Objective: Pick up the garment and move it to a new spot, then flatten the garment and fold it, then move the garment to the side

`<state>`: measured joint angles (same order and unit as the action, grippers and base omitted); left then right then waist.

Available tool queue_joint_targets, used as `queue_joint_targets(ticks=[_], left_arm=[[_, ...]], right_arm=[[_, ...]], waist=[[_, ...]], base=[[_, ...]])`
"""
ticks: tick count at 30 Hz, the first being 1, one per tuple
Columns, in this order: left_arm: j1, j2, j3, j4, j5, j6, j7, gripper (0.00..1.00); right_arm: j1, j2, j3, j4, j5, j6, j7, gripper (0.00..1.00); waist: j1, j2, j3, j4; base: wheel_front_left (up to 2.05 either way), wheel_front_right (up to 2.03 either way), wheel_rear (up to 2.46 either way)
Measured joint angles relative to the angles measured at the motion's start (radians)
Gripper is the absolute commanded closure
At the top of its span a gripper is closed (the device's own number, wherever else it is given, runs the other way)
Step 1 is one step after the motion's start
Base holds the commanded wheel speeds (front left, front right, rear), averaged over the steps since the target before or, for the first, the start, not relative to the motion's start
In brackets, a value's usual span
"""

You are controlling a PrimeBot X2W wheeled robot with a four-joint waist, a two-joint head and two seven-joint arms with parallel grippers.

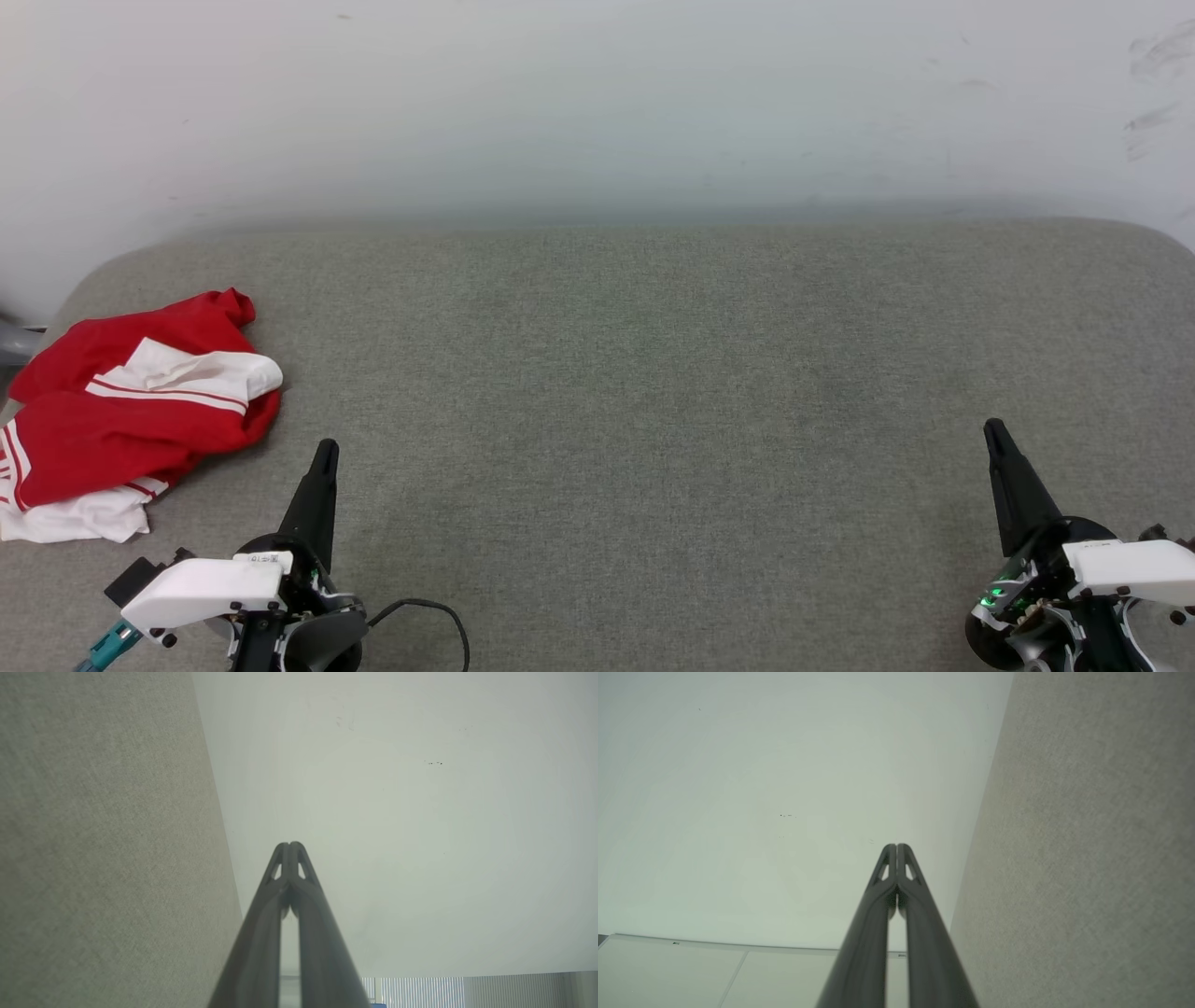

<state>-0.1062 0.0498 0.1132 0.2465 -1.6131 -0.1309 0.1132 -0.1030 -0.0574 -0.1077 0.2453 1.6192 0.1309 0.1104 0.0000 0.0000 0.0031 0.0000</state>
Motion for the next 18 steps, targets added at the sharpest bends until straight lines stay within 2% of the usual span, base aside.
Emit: queue_joint_targets(ticks=[18], left_arm=[[0.0,0.0,0.0,0.0,0.0,0.0,0.0,1.0]], right_arm=[[0.0,0.001,-0.002,0.0,-0.001,0.0,0.001,1.0]], waist=[[0.0,0.0,0.0,0.0]], base=[[0.0,0.0,0.0]])
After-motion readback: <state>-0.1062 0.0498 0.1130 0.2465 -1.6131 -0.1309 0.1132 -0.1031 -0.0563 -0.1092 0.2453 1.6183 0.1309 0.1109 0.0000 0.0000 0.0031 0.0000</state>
